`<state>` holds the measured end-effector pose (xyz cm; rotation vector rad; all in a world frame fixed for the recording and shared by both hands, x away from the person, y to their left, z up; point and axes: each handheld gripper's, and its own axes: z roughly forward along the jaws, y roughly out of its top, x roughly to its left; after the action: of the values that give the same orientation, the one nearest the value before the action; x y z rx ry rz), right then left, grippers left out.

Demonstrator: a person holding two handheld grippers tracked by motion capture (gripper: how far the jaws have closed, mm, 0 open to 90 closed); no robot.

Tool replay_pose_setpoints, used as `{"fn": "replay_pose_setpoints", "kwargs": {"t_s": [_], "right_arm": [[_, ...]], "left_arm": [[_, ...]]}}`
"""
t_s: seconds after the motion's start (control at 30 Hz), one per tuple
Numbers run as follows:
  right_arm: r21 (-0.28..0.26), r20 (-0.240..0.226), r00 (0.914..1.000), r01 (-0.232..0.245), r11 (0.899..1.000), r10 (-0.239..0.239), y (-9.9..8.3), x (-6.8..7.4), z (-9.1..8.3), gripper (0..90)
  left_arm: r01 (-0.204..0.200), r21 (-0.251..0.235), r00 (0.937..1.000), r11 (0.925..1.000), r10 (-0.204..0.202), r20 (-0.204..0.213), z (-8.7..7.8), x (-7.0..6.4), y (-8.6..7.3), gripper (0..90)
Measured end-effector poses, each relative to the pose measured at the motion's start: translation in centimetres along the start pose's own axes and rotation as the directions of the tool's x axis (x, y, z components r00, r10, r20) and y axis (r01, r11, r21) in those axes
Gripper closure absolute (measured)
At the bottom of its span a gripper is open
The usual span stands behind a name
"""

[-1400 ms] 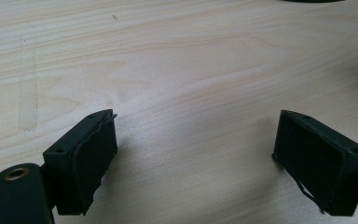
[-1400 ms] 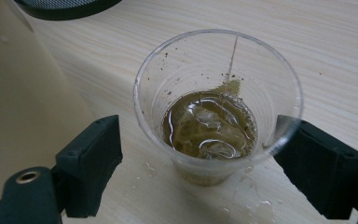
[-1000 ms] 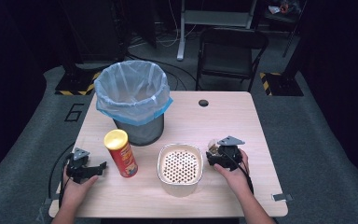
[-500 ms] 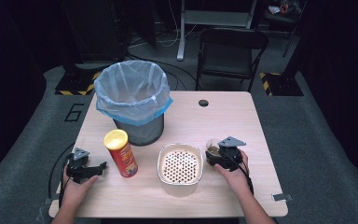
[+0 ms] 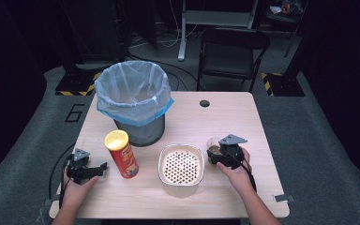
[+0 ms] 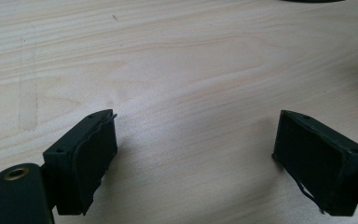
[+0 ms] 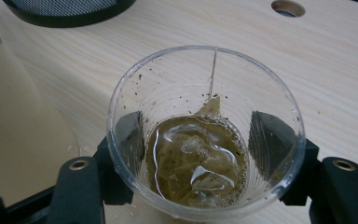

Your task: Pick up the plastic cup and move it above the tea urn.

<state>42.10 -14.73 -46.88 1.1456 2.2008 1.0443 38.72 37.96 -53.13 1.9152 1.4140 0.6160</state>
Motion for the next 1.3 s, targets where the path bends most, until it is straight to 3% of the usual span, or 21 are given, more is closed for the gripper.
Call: {"fn": "replay_pose_setpoints", "kwargs": {"t_s": [0.17,0.33,0.4,0.43,0.47,0.6,0.63,0.67,0.7,0.73,0.77,0.8,0.87,1.1,1.27,1.3], "right_arm": [[-0.028,-0.083,0.9951,0.051,0.998,-0.053,2.7,-0.4,-1.2,36.8],[-0.06,-0.113,0.9872,0.107,0.992,-0.113,4.8,-0.5,-1.8,37.4],[-0.081,-0.153,0.9748,0.152,0.985,-0.163,6.4,-0.6,-2.1,37.8],[-0.081,-0.153,0.9748,0.152,0.985,-0.163,6.4,-0.6,-2.1,37.8],[-0.094,-0.181,0.9637,0.181,0.979,-0.196,7.3,-0.6,-2.2,37.9],[-0.115,-0.229,0.9353,0.249,0.962,-0.27,9.0,-0.4,-2.2,38.0],[-0.115,-0.229,0.9353,0.249,0.962,-0.27,9.0,-0.4,-2.2,38.0],[-0.125,-0.246,0.9268,0.26,0.957,-0.284,9.6,-0.1,-2.0,38.1],[-0.125,-0.246,0.9268,0.26,0.957,-0.284,9.6,-0.1,-2.0,38.1],[-0.139,-0.258,0.9165,0.278,0.95,-0.306,10.1,0.0,-1.7,38.1],[-0.139,-0.258,0.9165,0.278,0.95,-0.306,10.1,0.0,-1.7,38.1],[-0.156,-0.266,0.9083,0.29,0.944,-0.323,10.3,0.1,-1.3,38.1],[-0.166,-0.269,0.9043,0.295,0.941,-0.331,10.5,0.1,-0.9,38.1],[-0.181,-0.269,0.898,0.308,0.934,-0.348,10.7,0.1,-0.3,38.1],[-0.196,-0.237,0.8881,0.354,0.915,-0.394,10.5,0.0,-0.7,38.0],[-0.195,-0.231,0.8828,0.37,0.908,-0.409,10.4,0.0,-0.8,38.0]], "left_arm": [[0.0,0.0,1.0,1.0,0.0,0.0,0.0,0.0,0.0,12.9],[0.0,0.001,1.0,1.0,0.0,0.0,0.0,0.0,0.0,12.8],[-0.001,0.001,1.0,1.0,0.001,0.0,0.0,0.0,0.0,12.9],[-0.001,0.001,1.0,1.0,0.001,0.0,0.0,0.0,0.0,12.9],[0.0,0.001,1.0,1.0,0.0,0.0,0.0,0.0,0.0,12.9],[0.0,0.0,1.0,1.0,0.0,0.0,0.0,0.0,0.0,12.8],[0.0,0.0,1.0,1.0,0.0,0.0,0.0,0.0,0.0,12.8],[0.0,0.001,1.0,1.0,0.0,-0.001,0.0,0.0,0.0,12.8],[0.0,0.0,1.0,1.0,0.0,0.0,0.0,0.0,0.0,12.8],[0.0,0.001,1.0,1.0,0.0,-0.001,0.0,0.0,0.0,12.8],[0.0,0.001,1.0,1.0,0.0,-0.001,0.0,0.0,0.0,12.8],[-0.001,0.001,1.0,1.0,0.001,-0.001,0.0,0.0,0.0,12.8],[0.0,0.001,1.0,1.0,0.0,-0.001,0.0,0.0,0.0,12.8],[0.0,0.0,1.0,1.0,0.0,0.0,0.0,0.0,0.0,12.8],[-0.001,0.001,1.0,1.0,0.001,-0.001,0.0,0.0,0.0,12.8],[-0.001,0.001,1.0,1.0,0.001,-0.001,0.0,0.0,0.0,12.8]]}}
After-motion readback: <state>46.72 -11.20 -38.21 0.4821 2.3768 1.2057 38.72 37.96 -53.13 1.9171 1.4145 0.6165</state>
